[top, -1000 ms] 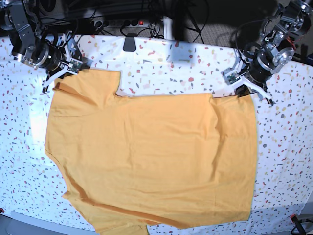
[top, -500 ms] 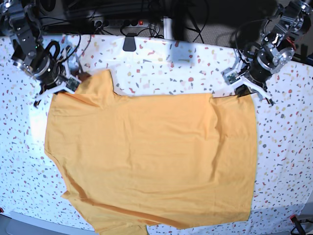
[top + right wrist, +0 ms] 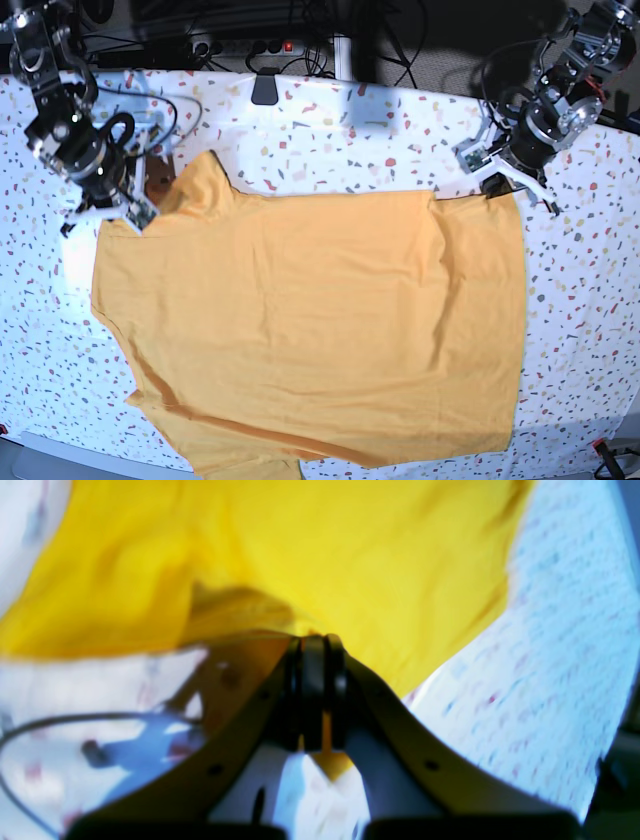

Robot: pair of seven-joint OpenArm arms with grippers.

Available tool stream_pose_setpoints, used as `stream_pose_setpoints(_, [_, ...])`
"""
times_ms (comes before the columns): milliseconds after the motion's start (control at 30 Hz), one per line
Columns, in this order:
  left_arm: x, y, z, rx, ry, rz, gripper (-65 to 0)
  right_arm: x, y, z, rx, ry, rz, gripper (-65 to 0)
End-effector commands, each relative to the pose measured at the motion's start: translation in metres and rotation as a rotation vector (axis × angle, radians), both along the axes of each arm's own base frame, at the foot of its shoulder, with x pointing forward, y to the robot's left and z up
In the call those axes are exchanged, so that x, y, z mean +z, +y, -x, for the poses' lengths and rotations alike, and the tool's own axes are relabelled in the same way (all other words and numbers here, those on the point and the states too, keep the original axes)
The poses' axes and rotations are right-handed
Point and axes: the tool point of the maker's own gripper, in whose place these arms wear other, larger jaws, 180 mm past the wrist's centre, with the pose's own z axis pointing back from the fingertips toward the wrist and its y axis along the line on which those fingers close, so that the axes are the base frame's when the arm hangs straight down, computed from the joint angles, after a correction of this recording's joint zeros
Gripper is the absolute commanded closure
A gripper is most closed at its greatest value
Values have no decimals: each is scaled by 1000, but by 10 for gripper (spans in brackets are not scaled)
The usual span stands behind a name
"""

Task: Fold the T-shirt properly
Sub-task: 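Lift the held edge and carry it across the shirt, away from the arms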

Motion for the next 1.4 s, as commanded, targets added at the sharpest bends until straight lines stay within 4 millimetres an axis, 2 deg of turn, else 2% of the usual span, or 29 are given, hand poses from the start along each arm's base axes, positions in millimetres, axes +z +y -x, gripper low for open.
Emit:
stream_pose_setpoints(0, [13,3,-10,-3,-46,-4,0,19,2,-14,3,-63,-14,0])
stream_pose_setpoints(100, [17,3,-16,-3,-62,-3,0,32,11,-29,-6,-104,-72,0])
stream_pose_setpoints(200, [30,2,-33,1,-103,6,0,39,10,-43,-24,-129,-97,0])
stream_pose_setpoints(467, [69,1,-79,39,-195,65,0,40,1,-78,-104,-154,-155,0])
stream_pose_setpoints(633, [74,15,-112,109,-232,78,0,44,6,-107,-145,-177,-220,0])
stream_pose_setpoints(767, [78,28,-146,176,-260,80,0,54,13,-138,-159,-194,-270,0])
stream_pose_setpoints(900, [86,40,-181,237,-276,83,0,69,11,-172,-199,-217,-308,0])
stream_pose_setpoints(1033, [92,52,-207,292,-276,87,0,77,4,-204,-250,-212,-310,0])
stream_pose_setpoints(1167, [94,61,-220,335,-262,144,0,81,5,-228,-286,-188,-351,0])
stream_pose_setpoints(1367, [89,64,-219,358,-241,172,0,84,20,-252,-283,-183,-359,0])
